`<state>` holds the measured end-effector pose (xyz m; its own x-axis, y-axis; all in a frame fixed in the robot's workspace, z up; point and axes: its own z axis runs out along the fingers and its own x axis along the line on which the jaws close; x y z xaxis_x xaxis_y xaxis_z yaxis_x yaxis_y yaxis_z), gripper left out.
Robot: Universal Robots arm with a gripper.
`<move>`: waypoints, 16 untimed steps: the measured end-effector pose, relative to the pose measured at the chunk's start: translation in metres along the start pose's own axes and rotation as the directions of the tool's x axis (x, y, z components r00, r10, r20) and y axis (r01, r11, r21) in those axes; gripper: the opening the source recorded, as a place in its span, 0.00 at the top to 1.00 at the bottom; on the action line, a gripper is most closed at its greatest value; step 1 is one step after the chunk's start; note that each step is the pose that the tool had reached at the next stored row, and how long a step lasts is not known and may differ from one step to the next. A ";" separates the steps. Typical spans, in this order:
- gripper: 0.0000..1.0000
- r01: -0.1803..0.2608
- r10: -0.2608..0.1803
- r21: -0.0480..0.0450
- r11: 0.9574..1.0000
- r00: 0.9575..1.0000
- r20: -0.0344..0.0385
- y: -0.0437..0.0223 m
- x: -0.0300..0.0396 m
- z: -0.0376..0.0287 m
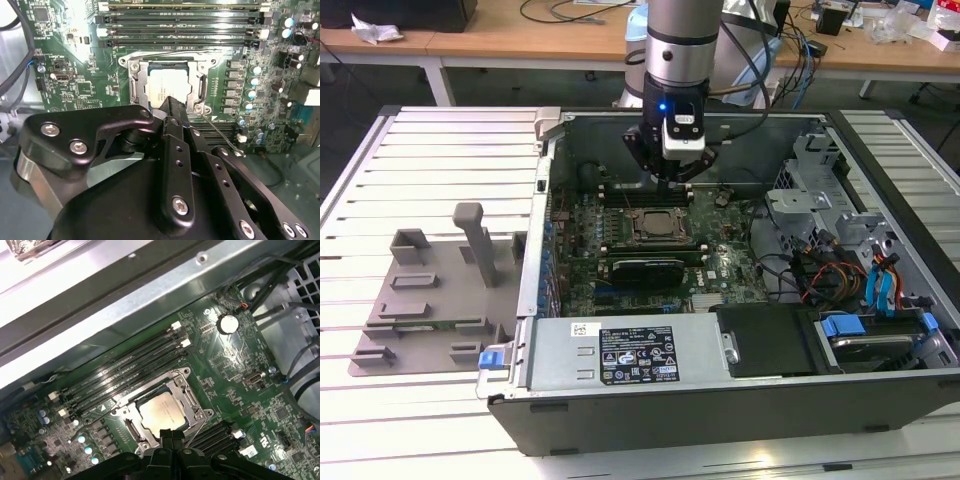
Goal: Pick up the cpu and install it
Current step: 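Install the first cpu locking lever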
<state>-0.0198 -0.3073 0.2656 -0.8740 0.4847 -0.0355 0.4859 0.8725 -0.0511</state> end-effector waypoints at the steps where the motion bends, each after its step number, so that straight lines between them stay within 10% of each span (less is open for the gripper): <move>1: 0.89 0.020 -0.020 -0.001 1.000 1.000 0.001 0.0000 0.0000 0.0000; 6: 0.89 0.092 -0.092 -0.003 0.996 0.996 0.005 0.0000 0.0000 0.0000; 16: 0.89 0.230 -0.230 -0.007 0.973 0.973 0.013 0.0000 0.0000 0.0000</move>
<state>-0.0198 -0.3073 0.2656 -0.9621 0.2704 -0.0355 0.2720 0.9609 -0.0511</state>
